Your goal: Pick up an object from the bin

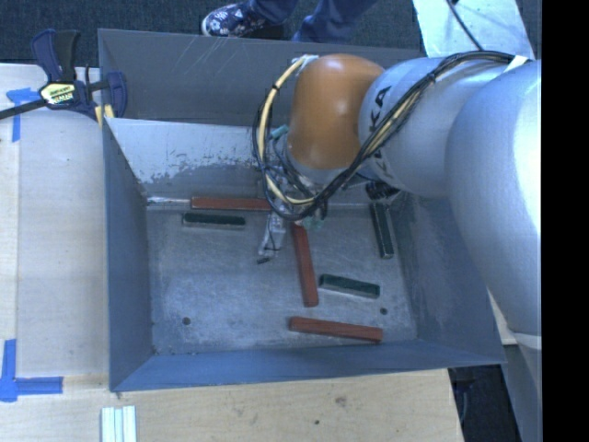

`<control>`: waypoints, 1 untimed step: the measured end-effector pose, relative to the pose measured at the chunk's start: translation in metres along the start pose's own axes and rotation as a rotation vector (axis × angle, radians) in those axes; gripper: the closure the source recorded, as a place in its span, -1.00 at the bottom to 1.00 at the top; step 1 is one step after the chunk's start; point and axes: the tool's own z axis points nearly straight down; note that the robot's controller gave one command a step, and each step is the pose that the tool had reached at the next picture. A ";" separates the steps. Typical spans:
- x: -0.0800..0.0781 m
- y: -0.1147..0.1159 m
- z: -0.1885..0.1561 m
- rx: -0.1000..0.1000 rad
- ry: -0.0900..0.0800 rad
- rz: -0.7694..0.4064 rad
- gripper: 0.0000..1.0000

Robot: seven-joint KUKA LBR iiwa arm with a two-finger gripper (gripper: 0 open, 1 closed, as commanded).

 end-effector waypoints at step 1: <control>0.016 -0.037 0.019 -0.005 0.002 -0.126 -1.00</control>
Offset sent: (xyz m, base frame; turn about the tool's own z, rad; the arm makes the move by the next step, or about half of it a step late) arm -0.0111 0.0475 -0.0327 0.2206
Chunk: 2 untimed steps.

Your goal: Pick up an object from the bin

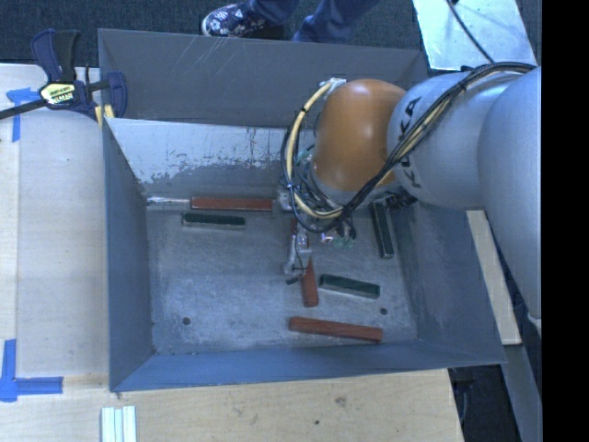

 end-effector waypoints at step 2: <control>-0.012 0.086 0.012 -0.002 -0.003 0.342 1.00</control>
Offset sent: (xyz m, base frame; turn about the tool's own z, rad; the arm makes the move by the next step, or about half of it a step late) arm 0.0000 0.0000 0.0000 0.0000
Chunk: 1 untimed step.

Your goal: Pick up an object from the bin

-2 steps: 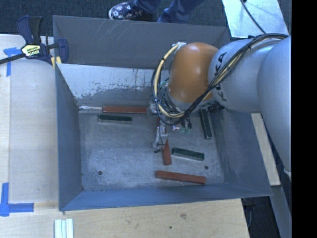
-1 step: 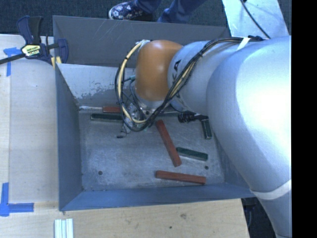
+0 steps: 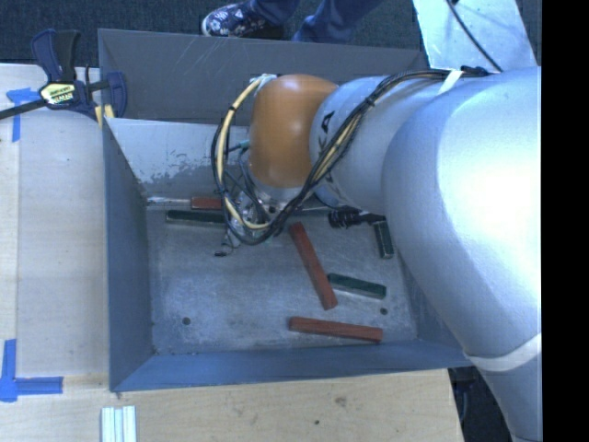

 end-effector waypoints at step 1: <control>0.000 -0.003 -0.003 0.003 0.003 0.002 1.00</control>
Offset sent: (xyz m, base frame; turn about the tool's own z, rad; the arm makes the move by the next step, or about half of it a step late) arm 0.0001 0.0000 0.0273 0.0000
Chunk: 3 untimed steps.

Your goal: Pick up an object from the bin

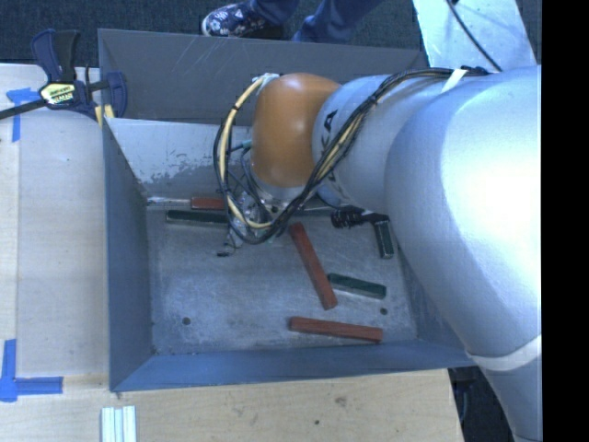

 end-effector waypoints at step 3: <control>0.000 0.000 -0.034 0.003 0.003 -0.001 1.00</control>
Offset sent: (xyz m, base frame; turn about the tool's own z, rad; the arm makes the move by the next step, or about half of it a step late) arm 0.0000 0.0001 0.0397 0.0000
